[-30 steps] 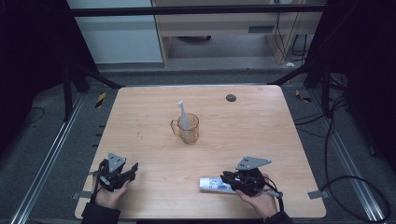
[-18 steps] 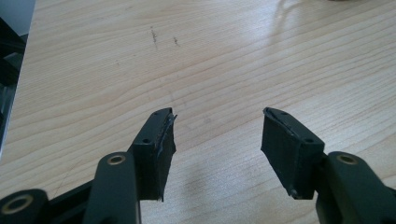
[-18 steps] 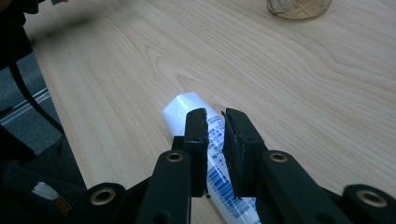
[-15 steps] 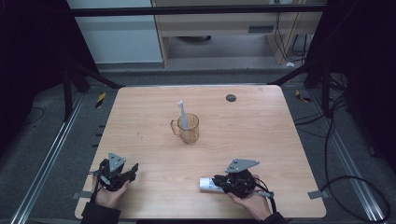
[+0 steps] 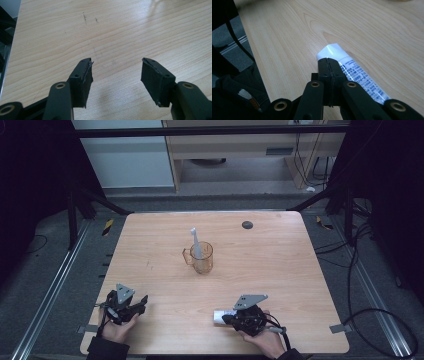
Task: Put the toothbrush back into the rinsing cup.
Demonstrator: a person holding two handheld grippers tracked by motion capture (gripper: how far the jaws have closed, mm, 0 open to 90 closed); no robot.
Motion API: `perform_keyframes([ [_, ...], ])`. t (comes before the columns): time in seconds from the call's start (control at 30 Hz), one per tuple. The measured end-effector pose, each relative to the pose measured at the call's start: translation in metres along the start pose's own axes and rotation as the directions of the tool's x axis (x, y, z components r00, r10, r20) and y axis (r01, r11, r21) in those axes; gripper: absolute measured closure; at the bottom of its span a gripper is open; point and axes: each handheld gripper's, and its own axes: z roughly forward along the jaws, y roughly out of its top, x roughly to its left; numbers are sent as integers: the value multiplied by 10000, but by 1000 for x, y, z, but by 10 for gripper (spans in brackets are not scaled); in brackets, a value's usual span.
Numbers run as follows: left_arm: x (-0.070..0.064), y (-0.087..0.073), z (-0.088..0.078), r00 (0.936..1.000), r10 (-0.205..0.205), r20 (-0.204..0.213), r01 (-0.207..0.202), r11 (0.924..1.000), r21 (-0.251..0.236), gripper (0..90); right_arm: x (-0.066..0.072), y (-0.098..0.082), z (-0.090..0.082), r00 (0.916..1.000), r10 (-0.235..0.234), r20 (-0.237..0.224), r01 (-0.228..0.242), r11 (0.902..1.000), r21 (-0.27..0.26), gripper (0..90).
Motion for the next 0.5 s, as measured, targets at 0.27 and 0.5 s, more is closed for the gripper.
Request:
perform_keyframes([
  [0.27,0,0,1,10000,59,-33,-58,9998,176,389,2,-1,11,9999,-62,125,58,9995,315,900],
  [0.5,0,0,1,10000,79,-41,-79,9998,184,378,0,1,14,9996,-79,280,74,9998,177,900],
])
